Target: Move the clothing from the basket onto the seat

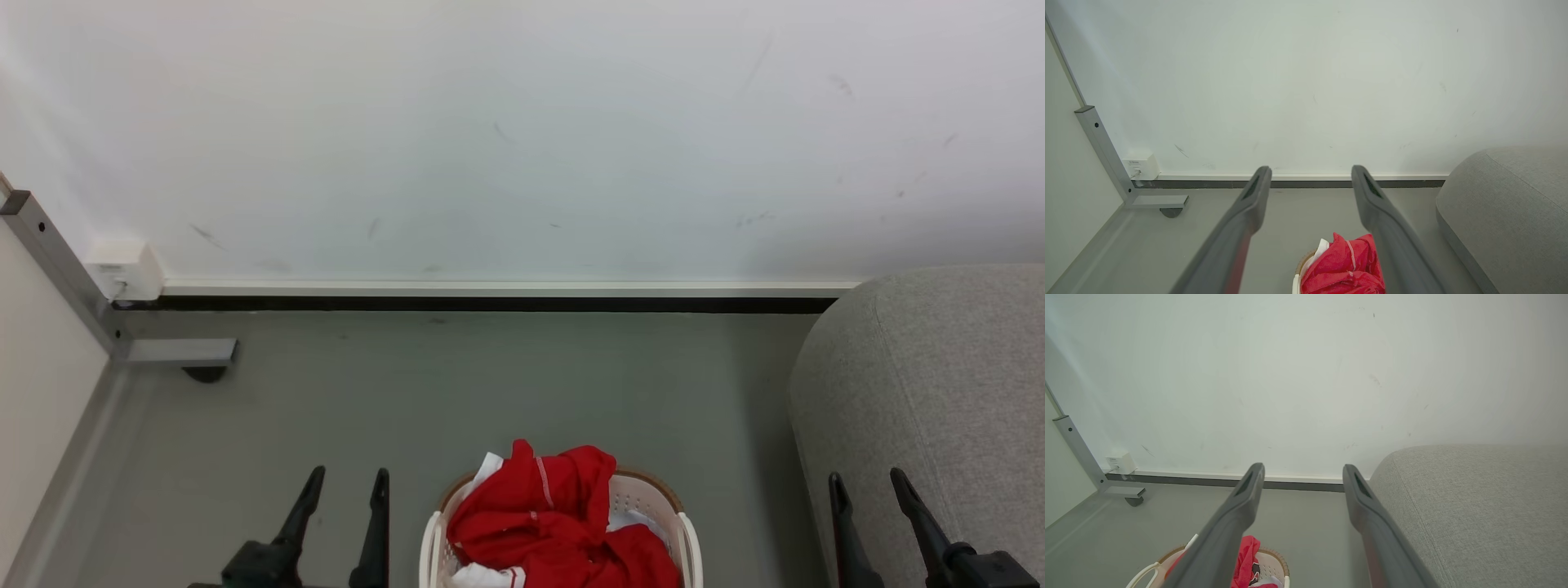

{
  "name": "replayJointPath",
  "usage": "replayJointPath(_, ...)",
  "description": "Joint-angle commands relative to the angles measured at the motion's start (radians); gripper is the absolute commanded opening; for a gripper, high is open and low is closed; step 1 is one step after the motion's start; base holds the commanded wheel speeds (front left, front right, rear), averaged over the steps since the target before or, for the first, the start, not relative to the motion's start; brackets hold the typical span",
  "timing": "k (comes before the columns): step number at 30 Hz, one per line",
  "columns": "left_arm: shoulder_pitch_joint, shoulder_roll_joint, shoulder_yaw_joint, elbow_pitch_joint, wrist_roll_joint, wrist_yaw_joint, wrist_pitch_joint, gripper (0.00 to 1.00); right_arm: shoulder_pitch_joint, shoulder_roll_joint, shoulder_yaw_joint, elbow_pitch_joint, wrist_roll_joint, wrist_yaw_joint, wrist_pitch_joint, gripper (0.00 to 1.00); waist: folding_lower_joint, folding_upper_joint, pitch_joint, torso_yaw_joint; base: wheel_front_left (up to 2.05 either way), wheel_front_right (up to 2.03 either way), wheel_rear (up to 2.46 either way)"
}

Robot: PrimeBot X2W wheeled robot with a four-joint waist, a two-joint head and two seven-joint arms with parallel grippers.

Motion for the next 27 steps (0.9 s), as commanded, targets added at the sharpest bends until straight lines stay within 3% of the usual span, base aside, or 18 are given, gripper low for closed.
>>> replayJointPath(1, 0.013, 0.007, 0.002, 0.001, -0.005, 0.002, -0.001, 1.00, 0.006, -0.006, -0.002, 0.002, 0.004, -0.002, -0.004, 1.00, 0.0000, -0.0001, 0.000, -0.001, 0.00, 0.00, 0.00)
replayJointPath(17, 0.001, 0.007, -0.002, 0.002, -0.009, 0.001, -0.001, 1.00, -0.015, -0.006, 0.004, -0.010, 0.016, -0.002, -0.004, 1.00, 0.0000, -0.0001, 0.021, -0.031, 0.00, 0.00, 0.00)
replayJointPath(27, -0.102, 0.007, -0.038, 0.017, 0.025, -0.037, -0.001, 1.00, -0.081, -0.006, -0.007, -0.057, 0.014, -0.002, -0.004, 1.00, 0.0000, -0.0001, 0.144, -0.073, 0.00, 0.00, 0.00)
